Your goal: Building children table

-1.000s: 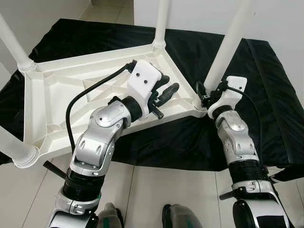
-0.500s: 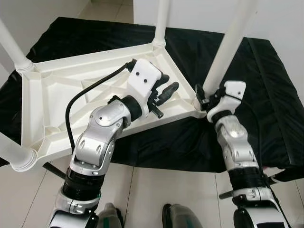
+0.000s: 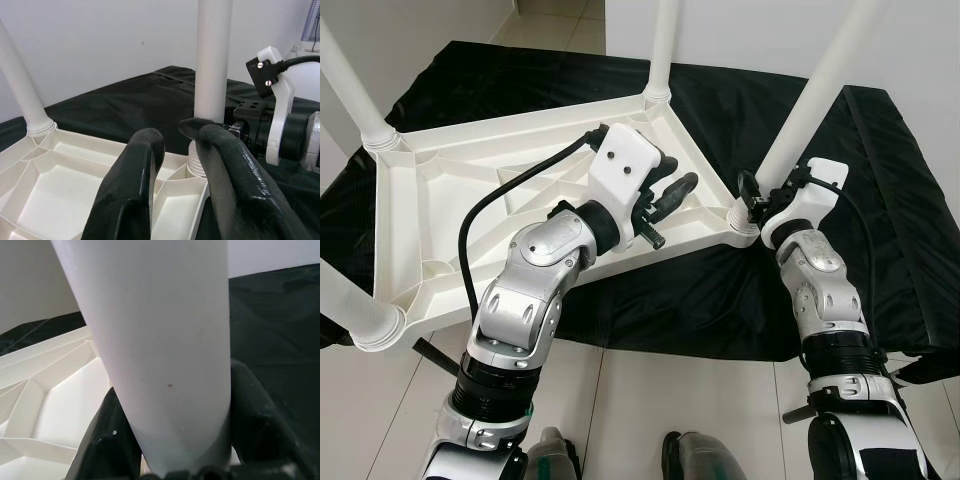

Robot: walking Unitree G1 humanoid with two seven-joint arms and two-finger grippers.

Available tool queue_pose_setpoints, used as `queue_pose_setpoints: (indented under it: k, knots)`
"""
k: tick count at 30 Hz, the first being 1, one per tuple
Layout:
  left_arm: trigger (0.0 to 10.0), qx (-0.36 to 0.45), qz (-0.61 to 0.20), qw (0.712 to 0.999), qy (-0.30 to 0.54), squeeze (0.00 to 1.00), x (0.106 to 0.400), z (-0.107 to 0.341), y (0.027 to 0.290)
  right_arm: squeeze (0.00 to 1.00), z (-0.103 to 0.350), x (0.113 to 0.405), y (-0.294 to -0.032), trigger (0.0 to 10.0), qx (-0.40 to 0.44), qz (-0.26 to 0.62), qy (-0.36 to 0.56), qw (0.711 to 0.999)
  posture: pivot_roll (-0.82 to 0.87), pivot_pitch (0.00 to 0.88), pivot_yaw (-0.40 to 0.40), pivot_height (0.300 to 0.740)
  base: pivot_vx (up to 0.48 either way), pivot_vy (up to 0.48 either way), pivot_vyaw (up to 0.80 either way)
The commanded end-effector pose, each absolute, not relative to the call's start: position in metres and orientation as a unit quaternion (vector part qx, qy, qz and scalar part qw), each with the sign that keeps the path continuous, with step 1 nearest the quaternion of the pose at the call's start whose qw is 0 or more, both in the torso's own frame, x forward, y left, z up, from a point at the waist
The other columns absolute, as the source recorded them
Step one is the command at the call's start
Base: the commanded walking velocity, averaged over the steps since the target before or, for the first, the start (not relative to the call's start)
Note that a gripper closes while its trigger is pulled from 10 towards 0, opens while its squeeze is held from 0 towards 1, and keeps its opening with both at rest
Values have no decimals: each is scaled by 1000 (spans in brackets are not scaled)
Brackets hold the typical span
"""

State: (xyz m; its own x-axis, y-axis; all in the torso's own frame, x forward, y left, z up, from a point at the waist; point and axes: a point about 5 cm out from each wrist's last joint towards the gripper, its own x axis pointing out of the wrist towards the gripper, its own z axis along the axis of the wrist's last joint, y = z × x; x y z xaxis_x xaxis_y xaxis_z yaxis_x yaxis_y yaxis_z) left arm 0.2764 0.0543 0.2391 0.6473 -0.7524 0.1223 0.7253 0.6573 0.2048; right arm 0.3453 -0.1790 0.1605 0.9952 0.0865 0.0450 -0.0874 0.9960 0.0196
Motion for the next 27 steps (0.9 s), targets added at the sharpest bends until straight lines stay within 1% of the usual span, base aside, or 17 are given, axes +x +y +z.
queue_pose_setpoints:
  k: [1, 7, 10, 12, 16, 21, 27]
  knots:
    - [10000, 71, -379, 917, -105, 0, 277, 241, 56, 0, 119, 334, -179, 10000, 0, 35, 61, 998, -47, 56, 9, 740, 0, 0, 0]
    - [10000, 71, -380, 916, -104, 0, 276, 241, 55, 0, 119, 323, -172, 10000, -8, 54, 44, 998, -45, 49, 7, 740, 0, 0, 0]
    - [10000, 71, -380, 916, -104, 0, 276, 241, 55, 0, 116, 320, -169, 10000, -11, 65, 50, 997, -45, 49, 7, 740, 0, 0, 0]
    - [10000, 70, -382, 916, -104, 0, 276, 240, 55, 0, 117, 322, -170, 10000, -11, 63, 54, 996, -54, 49, 12, 740, 0, 0, 0]
    - [10000, 70, -388, 913, -105, 0, 276, 241, 52, 0, 126, 337, -172, 10000, -8, 54, 59, 997, -58, 44, 15, 740, 0, 0, 0]
    - [10000, 71, -387, 913, -106, 0, 276, 241, 52, 0, 133, 348, -172, 10000, -27, 66, 59, 996, -49, 41, 9, 740, 0, 0, 0]
    - [10000, 71, -383, 915, -106, 0, 275, 241, 53, 0, 135, 350, -169, 10000, -29, 82, 61, 994, -42, 44, 3, 740, 0, 0, 0]
